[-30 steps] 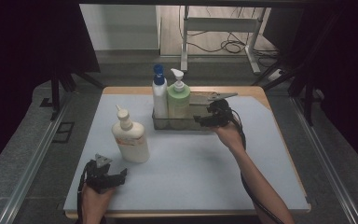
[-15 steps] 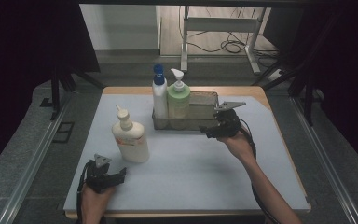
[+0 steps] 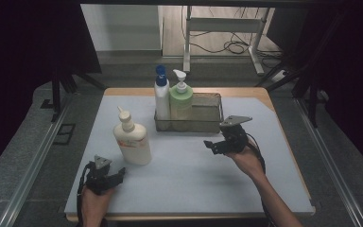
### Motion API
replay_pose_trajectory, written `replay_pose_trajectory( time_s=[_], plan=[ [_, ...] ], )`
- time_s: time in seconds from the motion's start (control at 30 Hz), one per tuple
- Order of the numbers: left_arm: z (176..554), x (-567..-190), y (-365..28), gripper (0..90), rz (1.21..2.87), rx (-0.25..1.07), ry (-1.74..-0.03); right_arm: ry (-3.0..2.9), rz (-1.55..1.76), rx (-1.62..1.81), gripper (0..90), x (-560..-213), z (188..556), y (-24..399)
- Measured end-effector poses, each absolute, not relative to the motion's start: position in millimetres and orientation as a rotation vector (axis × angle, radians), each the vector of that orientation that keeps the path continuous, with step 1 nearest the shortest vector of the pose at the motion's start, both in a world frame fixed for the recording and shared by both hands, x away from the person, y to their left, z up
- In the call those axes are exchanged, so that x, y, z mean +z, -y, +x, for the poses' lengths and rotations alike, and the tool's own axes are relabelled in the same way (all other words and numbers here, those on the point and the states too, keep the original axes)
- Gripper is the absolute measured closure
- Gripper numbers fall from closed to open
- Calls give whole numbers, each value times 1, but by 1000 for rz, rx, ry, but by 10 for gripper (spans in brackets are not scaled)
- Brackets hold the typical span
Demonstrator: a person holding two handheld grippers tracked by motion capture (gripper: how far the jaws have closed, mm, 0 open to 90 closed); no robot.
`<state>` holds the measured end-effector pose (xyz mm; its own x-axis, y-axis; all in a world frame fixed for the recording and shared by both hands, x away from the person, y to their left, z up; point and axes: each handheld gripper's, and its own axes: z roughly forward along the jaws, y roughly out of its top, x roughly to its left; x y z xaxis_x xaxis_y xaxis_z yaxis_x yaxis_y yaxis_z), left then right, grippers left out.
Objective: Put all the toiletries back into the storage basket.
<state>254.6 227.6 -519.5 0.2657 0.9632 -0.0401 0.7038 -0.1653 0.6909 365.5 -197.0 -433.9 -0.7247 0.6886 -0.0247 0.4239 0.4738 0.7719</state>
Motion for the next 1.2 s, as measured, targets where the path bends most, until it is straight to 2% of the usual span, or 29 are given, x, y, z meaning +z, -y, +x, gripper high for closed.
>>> replay_pose_trajectory(
  time_s=[0.33,0.7,0.93,1.2],
  plan=[
    [254,-510,-232,514,1844,550,-1471,-2417,945,1109,86,-451,348,205],
    [261,-505,-238,716,1821,552,-1462,-2437,956,1100,2,-467,328,219],
    [268,-503,-239,868,1842,570,-1460,-2437,977,1099,2,-480,317,225],
    [280,-501,-239,893,1844,562,-1454,-2471,969,1058,2,-493,304,225]
  ],
)
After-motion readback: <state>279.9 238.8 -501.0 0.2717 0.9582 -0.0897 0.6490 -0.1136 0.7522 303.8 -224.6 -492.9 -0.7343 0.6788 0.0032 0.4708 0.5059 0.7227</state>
